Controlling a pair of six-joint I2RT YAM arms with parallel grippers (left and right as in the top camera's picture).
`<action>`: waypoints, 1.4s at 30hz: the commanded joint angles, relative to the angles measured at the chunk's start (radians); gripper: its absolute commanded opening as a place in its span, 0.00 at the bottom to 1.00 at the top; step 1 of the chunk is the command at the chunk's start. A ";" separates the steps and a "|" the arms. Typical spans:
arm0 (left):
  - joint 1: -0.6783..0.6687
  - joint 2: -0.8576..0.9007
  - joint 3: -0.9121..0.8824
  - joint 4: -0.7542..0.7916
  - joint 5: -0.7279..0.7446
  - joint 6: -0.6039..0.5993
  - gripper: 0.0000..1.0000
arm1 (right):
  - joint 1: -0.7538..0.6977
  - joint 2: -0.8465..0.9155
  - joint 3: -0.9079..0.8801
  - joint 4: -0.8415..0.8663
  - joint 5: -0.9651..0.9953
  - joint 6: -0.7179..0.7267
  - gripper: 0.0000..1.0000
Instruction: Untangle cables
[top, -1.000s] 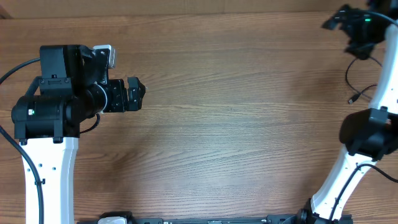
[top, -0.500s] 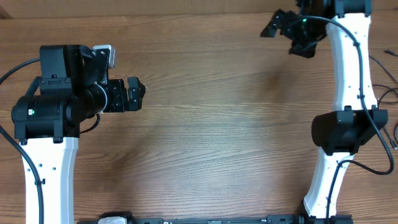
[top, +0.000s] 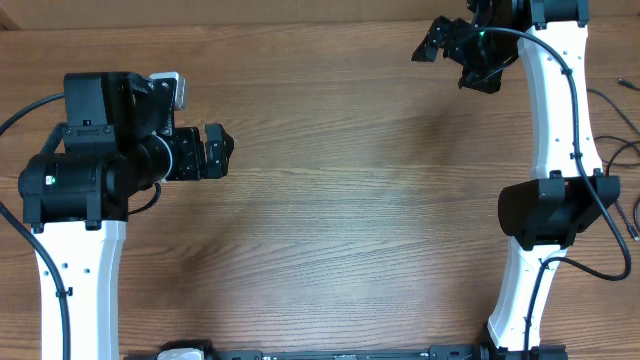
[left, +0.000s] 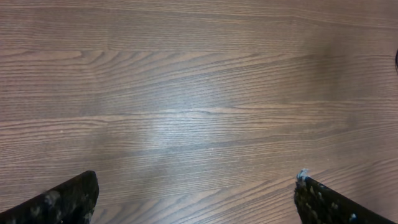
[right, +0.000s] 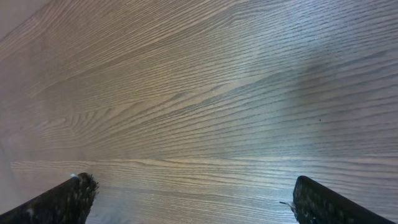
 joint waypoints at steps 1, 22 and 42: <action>-0.003 -0.001 0.013 0.000 -0.006 -0.013 1.00 | -0.001 -0.042 0.012 0.002 -0.006 0.000 1.00; -0.003 0.011 0.013 -0.005 -0.006 -0.013 1.00 | -0.001 -0.042 0.012 0.002 -0.006 0.000 1.00; -0.017 -0.565 -0.762 0.776 -0.028 -0.140 1.00 | -0.001 -0.042 0.012 0.002 -0.006 0.000 1.00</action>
